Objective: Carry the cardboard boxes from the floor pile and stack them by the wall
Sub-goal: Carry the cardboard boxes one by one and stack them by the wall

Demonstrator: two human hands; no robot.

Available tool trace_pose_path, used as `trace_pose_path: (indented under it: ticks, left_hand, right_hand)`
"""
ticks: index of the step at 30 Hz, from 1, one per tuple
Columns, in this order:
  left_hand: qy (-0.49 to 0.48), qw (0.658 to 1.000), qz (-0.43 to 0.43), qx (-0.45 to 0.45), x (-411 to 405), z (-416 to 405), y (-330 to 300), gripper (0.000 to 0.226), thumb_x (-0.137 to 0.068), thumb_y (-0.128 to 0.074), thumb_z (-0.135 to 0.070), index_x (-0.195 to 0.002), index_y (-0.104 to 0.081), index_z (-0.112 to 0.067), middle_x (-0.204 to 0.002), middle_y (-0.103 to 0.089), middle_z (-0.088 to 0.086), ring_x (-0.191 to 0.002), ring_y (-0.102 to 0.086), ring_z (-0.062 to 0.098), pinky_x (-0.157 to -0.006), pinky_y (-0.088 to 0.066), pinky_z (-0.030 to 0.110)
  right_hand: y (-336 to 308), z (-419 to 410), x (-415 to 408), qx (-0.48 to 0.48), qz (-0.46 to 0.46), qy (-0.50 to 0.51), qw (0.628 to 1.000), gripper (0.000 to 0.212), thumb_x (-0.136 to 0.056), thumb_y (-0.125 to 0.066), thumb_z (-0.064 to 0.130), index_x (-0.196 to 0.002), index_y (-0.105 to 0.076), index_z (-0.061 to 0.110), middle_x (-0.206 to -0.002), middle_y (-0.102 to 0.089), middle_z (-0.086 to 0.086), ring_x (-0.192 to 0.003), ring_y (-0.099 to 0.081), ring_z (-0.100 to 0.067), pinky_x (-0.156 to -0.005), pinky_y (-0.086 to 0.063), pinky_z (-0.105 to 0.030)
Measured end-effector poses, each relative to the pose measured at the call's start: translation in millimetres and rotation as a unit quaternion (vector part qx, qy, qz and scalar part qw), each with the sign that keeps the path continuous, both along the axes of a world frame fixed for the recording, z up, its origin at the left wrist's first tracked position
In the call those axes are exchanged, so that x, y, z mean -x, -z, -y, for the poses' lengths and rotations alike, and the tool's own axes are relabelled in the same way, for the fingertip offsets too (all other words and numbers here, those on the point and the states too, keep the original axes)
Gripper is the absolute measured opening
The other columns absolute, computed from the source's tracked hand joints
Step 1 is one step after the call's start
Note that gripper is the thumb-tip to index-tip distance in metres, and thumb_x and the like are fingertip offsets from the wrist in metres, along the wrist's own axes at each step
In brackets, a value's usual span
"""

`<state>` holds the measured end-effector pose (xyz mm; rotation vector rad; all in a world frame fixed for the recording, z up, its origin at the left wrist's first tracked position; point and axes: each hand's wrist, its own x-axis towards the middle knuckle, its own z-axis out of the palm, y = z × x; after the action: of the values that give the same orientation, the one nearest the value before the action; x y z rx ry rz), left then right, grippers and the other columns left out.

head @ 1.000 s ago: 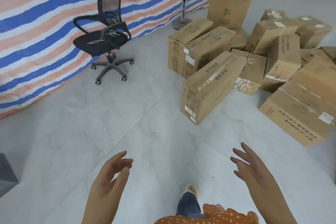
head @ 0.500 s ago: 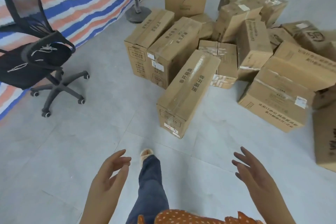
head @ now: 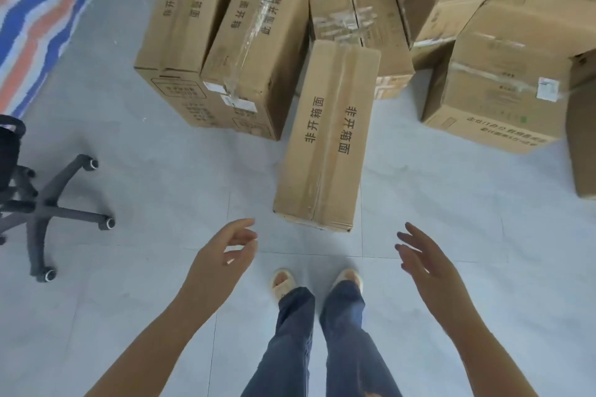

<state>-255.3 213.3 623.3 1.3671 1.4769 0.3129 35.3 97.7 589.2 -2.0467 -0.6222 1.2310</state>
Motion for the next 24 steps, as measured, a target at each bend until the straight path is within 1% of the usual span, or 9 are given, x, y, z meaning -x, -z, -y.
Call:
trace_pose_path:
  ticks: [2,5,8,10,13,15,19,22,24]
  left_hand:
    - [0.001,1.000,-0.021,0.016,-17,-30,53,0.028,-0.093,-0.057,-0.019,-0.108,-0.054,-0.041,-0.104,-0.064,-0.012,-0.096,-0.057,-0.010,-0.074,-0.043,0.002]
    - [-0.023,0.996,-0.073,0.055,-43,-67,145,0.040,-0.092,-0.057,-0.030,-0.131,-0.048,-0.032,-0.120,-0.056,-0.010,-0.104,-0.053,0.000,-0.087,-0.044,0.022]
    - [-0.061,0.990,-0.088,0.089,-64,-87,222,0.060,-0.092,-0.055,-0.042,-0.146,-0.032,-0.028,-0.142,-0.043,-0.005,-0.126,-0.042,0.009,-0.097,-0.035,0.026]
    - [-0.085,0.987,-0.072,0.112,-71,-95,262,0.065,-0.092,-0.054,-0.044,-0.148,-0.028,-0.026,-0.151,-0.035,-0.005,-0.136,-0.035,0.010,-0.105,-0.031,0.027]
    - [-0.116,0.981,0.009,0.157,-73,-103,308,0.052,-0.094,-0.054,-0.040,-0.141,-0.041,-0.023,-0.134,-0.054,-0.011,-0.119,-0.052,0.001,-0.099,-0.041,0.022]
    - [-0.134,0.975,0.053,0.172,-70,-102,329,0.049,-0.091,-0.058,-0.042,-0.135,-0.048,-0.022,-0.123,-0.062,-0.012,-0.111,-0.059,0.000,-0.093,-0.046,0.021]
    - [-0.192,0.947,0.130,0.222,-69,-101,337,0.063,-0.081,-0.064,-0.045,-0.136,-0.046,-0.019,-0.130,-0.061,-0.002,-0.118,-0.059,0.013,-0.099,-0.048,0.036]
    - [-0.208,0.940,0.145,0.231,-80,-106,321,0.059,-0.082,-0.063,-0.039,-0.136,-0.047,-0.021,-0.128,-0.062,-0.003,-0.115,-0.061,0.014,-0.096,-0.051,0.037]
    - [-0.200,0.943,0.146,0.224,-88,-109,304,0.050,-0.090,-0.060,-0.035,-0.137,-0.046,-0.024,-0.128,-0.061,-0.006,-0.116,-0.060,0.013,-0.096,-0.050,0.040]
  right_hand:
    - [52,-25,-1,0.029,-0.012,0.006,0.999,0.035,-0.094,-0.058,0.026,-0.126,-0.050,0.037,-0.125,-0.060,0.012,-0.111,-0.060,-0.009,-0.102,-0.046,-0.039]
    - [141,-54,-1,0.073,-0.026,0.026,0.997,0.043,-0.095,-0.055,0.030,-0.137,-0.044,0.030,-0.136,-0.055,0.003,-0.115,-0.055,-0.011,-0.102,-0.045,-0.032]
    - [216,-75,4,0.101,-0.049,0.029,0.993,0.061,-0.095,-0.053,0.037,-0.149,-0.027,0.025,-0.151,-0.039,0.004,-0.128,-0.043,-0.007,-0.079,-0.036,0.001]
    - [254,-86,9,0.088,-0.094,0.028,0.991,0.063,-0.097,-0.050,0.037,-0.151,-0.020,0.027,-0.154,-0.033,0.009,-0.127,-0.039,-0.001,-0.063,-0.036,0.007]
    - [295,-97,13,0.046,-0.134,0.030,0.989,0.045,-0.096,-0.051,0.042,-0.137,-0.033,0.042,-0.126,-0.052,0.030,-0.110,-0.054,0.012,-0.072,-0.045,-0.002]
    - [312,-97,14,0.031,-0.132,0.050,0.989,0.049,-0.088,-0.053,0.053,-0.134,-0.037,0.047,-0.115,-0.056,0.037,-0.104,-0.055,0.016,-0.077,-0.045,-0.002]
    - [318,-97,15,0.020,-0.153,0.073,0.985,0.070,-0.082,-0.056,0.060,-0.144,-0.033,0.037,-0.120,-0.058,0.031,-0.111,-0.056,0.009,-0.084,-0.047,-0.008]
    - [301,-105,8,0.016,-0.175,0.102,0.979,0.061,-0.089,-0.057,0.051,-0.144,-0.035,0.036,-0.124,-0.059,0.021,-0.112,-0.059,0.000,-0.095,-0.052,-0.029]
    - [281,-113,-4,0.006,-0.183,0.116,0.976,0.051,-0.094,-0.056,0.041,-0.142,-0.038,0.034,-0.118,-0.063,0.023,-0.108,-0.062,-0.001,-0.093,-0.054,-0.035]
